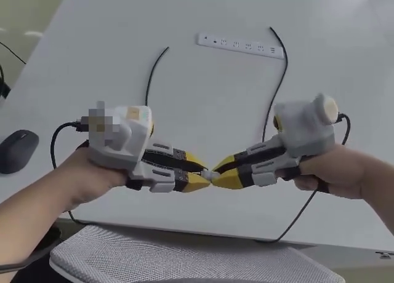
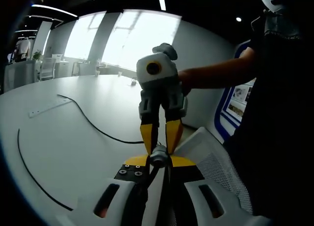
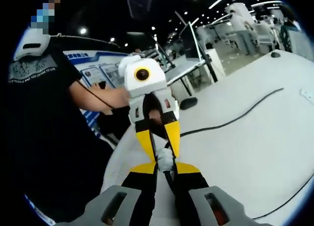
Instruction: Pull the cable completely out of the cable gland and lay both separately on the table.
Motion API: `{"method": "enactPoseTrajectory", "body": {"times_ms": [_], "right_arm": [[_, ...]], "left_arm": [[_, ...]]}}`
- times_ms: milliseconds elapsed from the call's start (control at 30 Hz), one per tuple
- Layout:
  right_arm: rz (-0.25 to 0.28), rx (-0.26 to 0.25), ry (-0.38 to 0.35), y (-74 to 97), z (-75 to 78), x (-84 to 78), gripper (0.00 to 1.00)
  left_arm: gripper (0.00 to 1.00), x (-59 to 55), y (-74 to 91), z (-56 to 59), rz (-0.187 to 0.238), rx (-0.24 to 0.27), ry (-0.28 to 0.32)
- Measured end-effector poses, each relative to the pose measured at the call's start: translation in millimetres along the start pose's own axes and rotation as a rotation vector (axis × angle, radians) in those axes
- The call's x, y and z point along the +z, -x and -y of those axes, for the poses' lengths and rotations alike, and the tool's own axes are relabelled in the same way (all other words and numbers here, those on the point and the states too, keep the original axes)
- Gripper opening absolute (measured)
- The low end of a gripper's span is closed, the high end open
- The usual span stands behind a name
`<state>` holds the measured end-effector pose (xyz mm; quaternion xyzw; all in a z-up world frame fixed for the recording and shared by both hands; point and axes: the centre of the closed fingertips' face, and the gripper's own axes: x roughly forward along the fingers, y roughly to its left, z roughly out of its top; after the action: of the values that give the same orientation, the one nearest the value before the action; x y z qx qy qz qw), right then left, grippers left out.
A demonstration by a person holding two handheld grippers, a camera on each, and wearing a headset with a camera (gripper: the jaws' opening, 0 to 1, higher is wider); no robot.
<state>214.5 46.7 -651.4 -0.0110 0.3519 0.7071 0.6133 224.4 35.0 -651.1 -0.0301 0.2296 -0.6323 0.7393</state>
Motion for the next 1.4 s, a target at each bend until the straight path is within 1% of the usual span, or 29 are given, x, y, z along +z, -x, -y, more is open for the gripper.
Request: {"method": "enactPoseTrajectory", "body": {"times_ms": [67, 200, 233, 267, 300, 367, 433, 467, 533, 567, 633, 733, 1000, 1133, 1200, 1267, 1367, 1400], "right_arm": [[-0.014, -0.045, 0.048, -1.2, -0.3, -0.3, 0.08], [-0.061, -0.141, 0.23, -3.1, 1.4, -1.7, 0.08], [-0.065, -0.175, 0.278, -4.5, 0.8, 0.0, 0.08], [-0.08, -0.187, 0.309, -4.9, -0.1, -0.9, 0.08], [-0.085, -0.203, 0.321, -5.6, 0.0, -1.7, 0.08], [-0.112, -0.249, 0.407, -7.4, 0.4, -3.4, 0.08], [-0.142, -0.285, 0.452, -8.2, 0.5, -4.7, 0.08], [-0.164, -0.313, 0.488, -8.7, 0.4, -5.4, 0.08], [-0.191, -0.349, 0.544, -9.1, -0.2, -5.9, 0.08], [-0.198, -0.359, 0.551, -9.1, -0.4, -6.3, 0.08], [-0.199, -0.364, 0.544, -9.9, -1.5, -6.8, 0.08], [-0.214, -0.375, 0.541, -8.1, -0.2, -6.0, 0.08], [-0.208, -0.409, 0.505, -4.2, 5.9, -4.6, 0.08], [-0.187, -0.442, 0.469, -2.1, 10.4, -1.0, 0.09], [-0.175, -0.463, 0.445, 1.0, 12.2, 2.6, 0.09], [-0.153, -0.49, 0.393, 5.2, 14.4, 5.1, 0.13], [-0.132, -0.507, 0.392, 10.3, 13.8, 8.3, 0.16], [-0.114, -0.523, 0.354, 12.6, 14.3, 8.1, 0.17]], "left_arm": [[0.15, -0.6, 0.9, 0.5, -0.001, -0.001, 0.005], [0.15, -2.0, 2.8, 1.6, -0.003, 0.0, 0.005], [0.15, -2.2, 3.3, 2.0, -0.003, 0.0, 0.005], [0.15, -2.6, 4.0, 2.5, -0.004, -0.001, 0.005], [0.15, -3.0, 4.5, 2.9, -0.005, -0.003, 0.007], [0.15, -3.7, 5.4, 3.1, -0.005, -0.005, 0.01], [0.15, -4.7, 5.8, 3.9, -0.006, -0.008, 0.02], [0.15, -5.4, 5.9, 4.2, -0.006, -0.01, 0.026], [0.15, -5.7, 6.1, 4.8, -0.002, -0.011, 0.027], [0.15, -5.5, 6.2, 5.4, 0.001, -0.011, 0.031], [0.15, -5.4, 6.2, 6.1, 0.005, -0.011, 0.03], [0.15, -4.7, 5.9, 6.6, 0.015, -0.015, 0.035], [0.15, -1.0, 2.4, 1.8, 0.016, -0.015, 0.026], [0.15, 3.1, 2.0, -1.0, 0.017, -0.015, 0.015], [0.15, 6.2, 1.9, -1.8, 0.024, -0.013, 0.004], [0.15, 8.1, 2.0, -2.7, 0.031, -0.009, 0.001], [0.15, 9.9, 1.5, -4.3, 0.04, 0.0, -0.01], [0.15, 10.2, 1.1, -4.3, 0.041, -0.001, -0.016]]}}
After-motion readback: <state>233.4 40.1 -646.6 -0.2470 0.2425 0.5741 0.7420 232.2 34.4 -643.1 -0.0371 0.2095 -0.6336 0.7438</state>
